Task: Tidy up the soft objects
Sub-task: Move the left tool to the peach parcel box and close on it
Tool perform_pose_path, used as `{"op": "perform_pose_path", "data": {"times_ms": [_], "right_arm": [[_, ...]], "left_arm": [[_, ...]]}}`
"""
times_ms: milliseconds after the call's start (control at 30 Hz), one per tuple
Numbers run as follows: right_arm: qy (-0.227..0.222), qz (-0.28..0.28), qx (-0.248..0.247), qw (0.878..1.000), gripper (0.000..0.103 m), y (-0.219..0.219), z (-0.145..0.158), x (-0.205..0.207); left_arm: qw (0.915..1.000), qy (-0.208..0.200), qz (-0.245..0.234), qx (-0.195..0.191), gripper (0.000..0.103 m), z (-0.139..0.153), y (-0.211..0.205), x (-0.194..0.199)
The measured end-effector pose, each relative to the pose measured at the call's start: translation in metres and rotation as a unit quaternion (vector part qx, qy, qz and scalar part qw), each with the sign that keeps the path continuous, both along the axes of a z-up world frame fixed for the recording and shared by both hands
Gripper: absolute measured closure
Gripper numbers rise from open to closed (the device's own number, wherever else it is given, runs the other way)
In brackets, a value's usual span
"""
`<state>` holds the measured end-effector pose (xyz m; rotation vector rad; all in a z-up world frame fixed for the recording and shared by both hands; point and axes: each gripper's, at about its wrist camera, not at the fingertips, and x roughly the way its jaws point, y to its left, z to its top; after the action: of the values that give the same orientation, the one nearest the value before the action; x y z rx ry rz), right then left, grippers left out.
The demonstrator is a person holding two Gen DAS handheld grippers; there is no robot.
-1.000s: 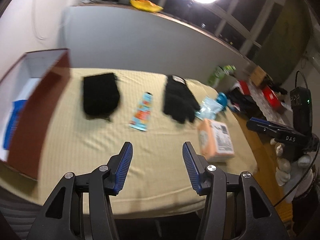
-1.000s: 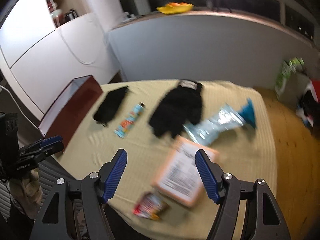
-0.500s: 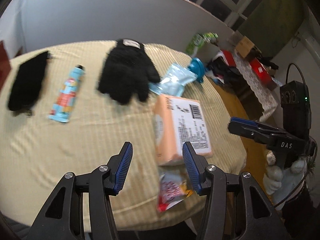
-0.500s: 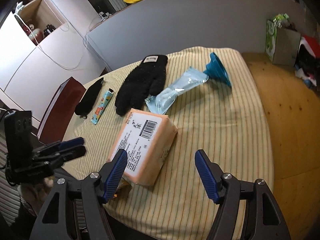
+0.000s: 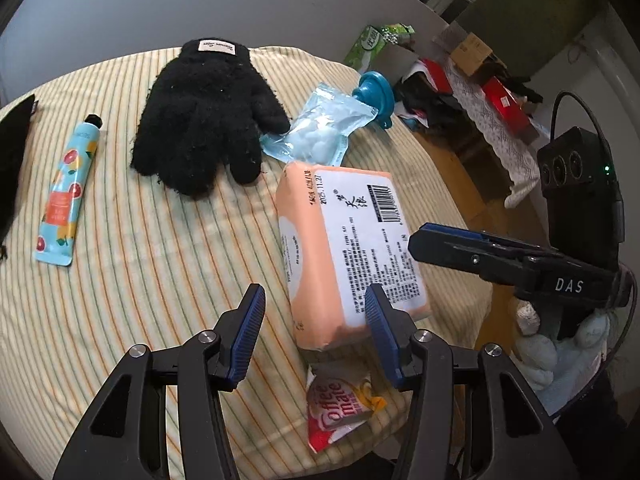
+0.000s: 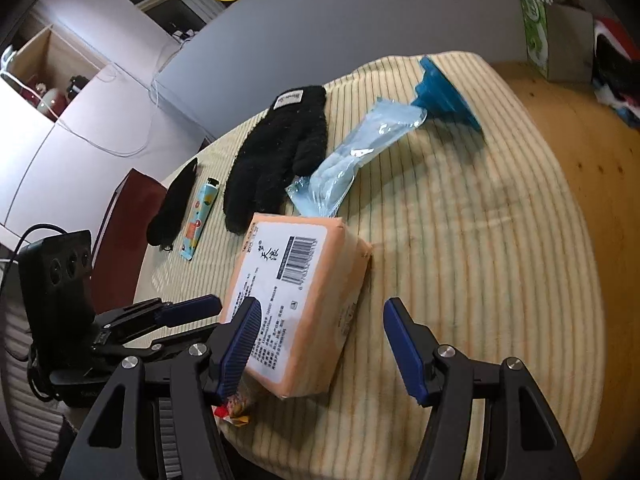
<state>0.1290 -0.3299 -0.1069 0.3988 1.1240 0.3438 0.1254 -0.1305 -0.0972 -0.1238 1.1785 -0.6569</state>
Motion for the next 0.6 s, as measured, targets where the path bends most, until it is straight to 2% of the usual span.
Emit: {"op": "perform_pose_path", "data": {"times_ms": [233, 600], "right_arm": [[0.01, -0.004, -0.019, 1.0, 0.044, 0.014, -0.003, 0.0], [0.0, -0.007, -0.036, 0.999, 0.045, 0.02, -0.001, -0.007]], "left_arm": [[0.9999, 0.001, -0.012, -0.009, 0.052, 0.002, 0.008, 0.002], [0.9998, -0.02, -0.007, 0.005, 0.052, 0.009, 0.016, -0.009]]}}
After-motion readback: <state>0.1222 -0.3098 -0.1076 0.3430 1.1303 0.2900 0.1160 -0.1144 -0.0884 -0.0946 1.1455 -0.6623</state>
